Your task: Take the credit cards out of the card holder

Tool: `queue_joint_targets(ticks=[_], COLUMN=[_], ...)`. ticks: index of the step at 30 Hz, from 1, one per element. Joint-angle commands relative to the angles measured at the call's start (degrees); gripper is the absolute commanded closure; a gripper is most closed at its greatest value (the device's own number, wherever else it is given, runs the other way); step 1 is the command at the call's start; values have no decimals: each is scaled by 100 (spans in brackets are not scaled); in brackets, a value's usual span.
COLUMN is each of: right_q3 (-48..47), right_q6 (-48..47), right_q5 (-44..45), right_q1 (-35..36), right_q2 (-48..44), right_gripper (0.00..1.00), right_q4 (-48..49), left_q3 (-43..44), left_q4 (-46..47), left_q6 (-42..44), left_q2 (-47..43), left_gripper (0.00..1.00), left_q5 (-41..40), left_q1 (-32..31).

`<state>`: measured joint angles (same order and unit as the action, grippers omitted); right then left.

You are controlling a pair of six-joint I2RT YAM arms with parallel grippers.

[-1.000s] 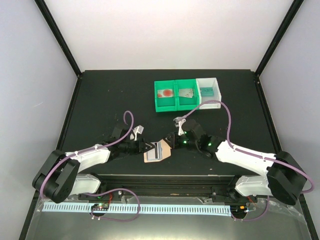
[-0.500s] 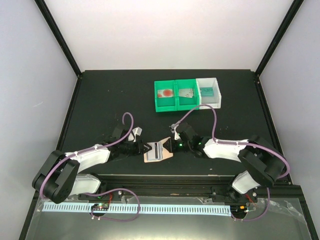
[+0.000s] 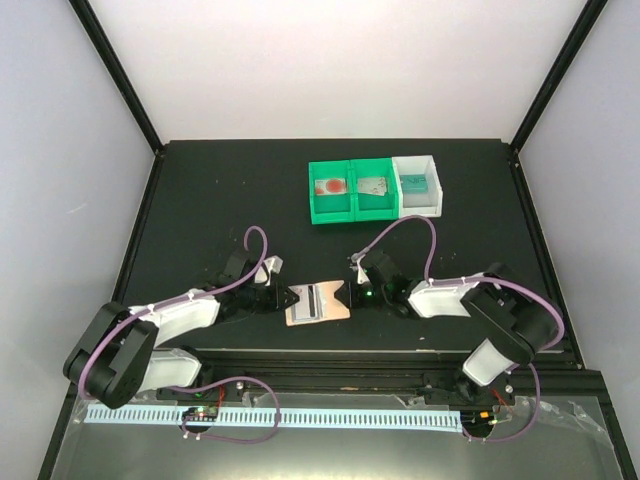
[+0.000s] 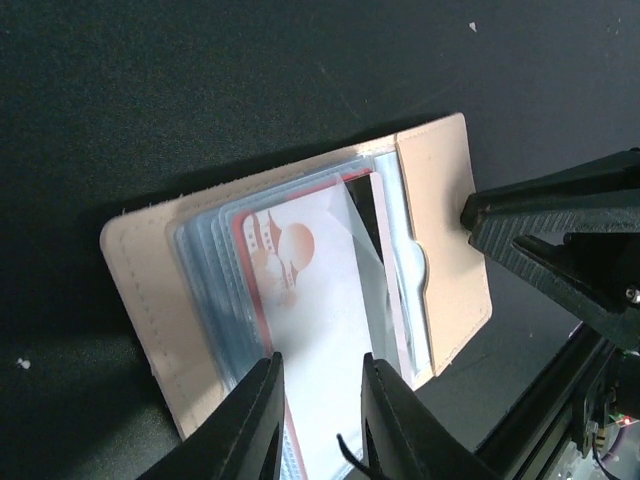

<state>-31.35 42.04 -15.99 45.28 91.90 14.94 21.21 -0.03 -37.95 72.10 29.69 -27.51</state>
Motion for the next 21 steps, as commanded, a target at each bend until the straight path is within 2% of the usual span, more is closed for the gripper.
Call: queue_joint_targets(ticks=[1, 6, 11, 21], right_q3=[35, -110, -406, -779], right_q6=[-35, 181, 281, 298], right_q5=[-351, -645, -963, -1129], right_q1=[7, 18, 26, 147], right_q2=[-391, -737, -468, 302], right_gripper=[80, 79, 78, 76], right_q4=[-275, -203, -104, 45], left_q3=[17, 10, 23, 171], left_q4=[-72, -9, 45, 126], left_q6=[152, 173, 165, 167], left_q2=[-178, -186, 0, 403], left_gripper=[77, 74, 74, 84], left_q5=[-9, 36, 14, 74], left_q1=[-35, -26, -22, -22])
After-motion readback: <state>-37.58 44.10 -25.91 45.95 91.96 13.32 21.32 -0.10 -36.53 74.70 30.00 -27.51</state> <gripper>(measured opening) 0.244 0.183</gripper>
